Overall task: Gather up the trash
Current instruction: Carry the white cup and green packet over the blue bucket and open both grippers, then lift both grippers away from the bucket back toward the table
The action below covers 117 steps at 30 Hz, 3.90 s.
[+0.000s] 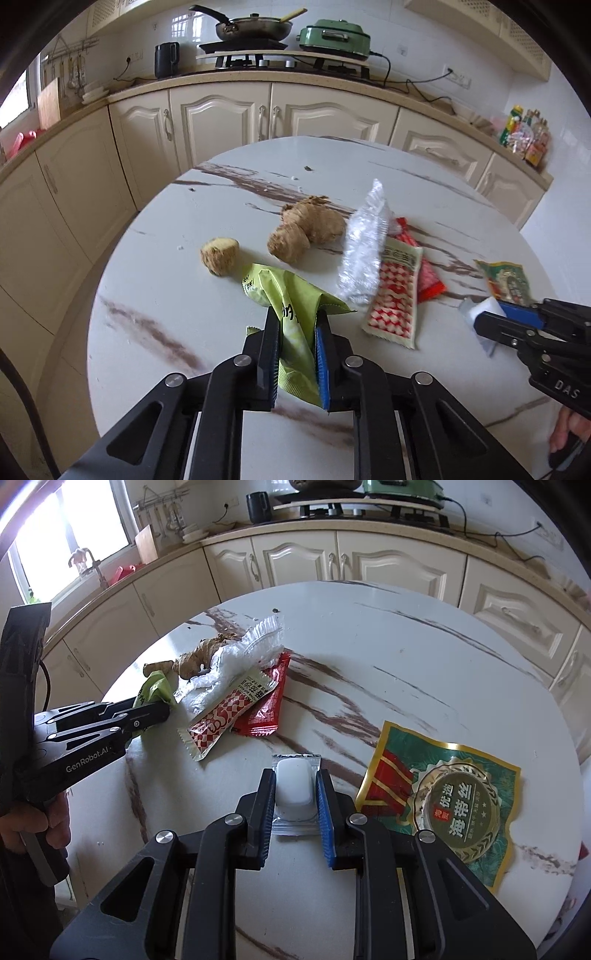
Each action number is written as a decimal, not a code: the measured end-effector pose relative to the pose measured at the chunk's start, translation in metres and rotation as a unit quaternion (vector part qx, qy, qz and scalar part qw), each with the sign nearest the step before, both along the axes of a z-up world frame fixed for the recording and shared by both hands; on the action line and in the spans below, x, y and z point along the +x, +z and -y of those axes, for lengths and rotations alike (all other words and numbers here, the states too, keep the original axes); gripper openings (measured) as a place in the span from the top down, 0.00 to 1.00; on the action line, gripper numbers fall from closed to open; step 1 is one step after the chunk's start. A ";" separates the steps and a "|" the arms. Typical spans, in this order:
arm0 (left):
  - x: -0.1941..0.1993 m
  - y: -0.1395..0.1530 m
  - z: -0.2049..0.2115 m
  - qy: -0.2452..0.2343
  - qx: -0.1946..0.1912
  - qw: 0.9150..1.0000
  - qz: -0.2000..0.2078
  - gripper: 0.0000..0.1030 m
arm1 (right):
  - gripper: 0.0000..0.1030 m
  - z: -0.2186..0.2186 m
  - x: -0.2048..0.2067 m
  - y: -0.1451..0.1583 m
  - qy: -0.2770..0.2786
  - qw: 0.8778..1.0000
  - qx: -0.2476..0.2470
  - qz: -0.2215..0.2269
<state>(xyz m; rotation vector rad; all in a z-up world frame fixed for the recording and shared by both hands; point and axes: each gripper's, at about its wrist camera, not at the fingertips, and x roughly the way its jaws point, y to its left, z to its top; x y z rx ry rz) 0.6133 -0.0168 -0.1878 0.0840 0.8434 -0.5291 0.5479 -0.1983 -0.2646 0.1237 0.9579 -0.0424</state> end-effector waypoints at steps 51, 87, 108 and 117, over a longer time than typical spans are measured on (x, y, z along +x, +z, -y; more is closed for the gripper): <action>-0.183 -0.174 -0.393 0.204 -0.065 0.953 -0.216 0.87 | 0.73 -0.384 0.104 -0.239 0.264 0.948 0.007 -0.177; -0.353 0.045 -0.347 0.328 -0.048 0.944 -0.001 0.17 | 0.22 -0.365 -0.042 -0.013 0.283 0.959 -0.014 0.031; -0.614 0.149 -0.101 0.271 0.003 0.902 0.337 0.01 | 0.00 -0.219 -0.270 0.232 0.149 0.937 -0.044 0.314; -0.647 0.119 -0.059 0.236 -0.024 0.886 0.400 0.01 | 0.00 -0.176 -0.327 0.286 0.096 0.916 -0.064 0.385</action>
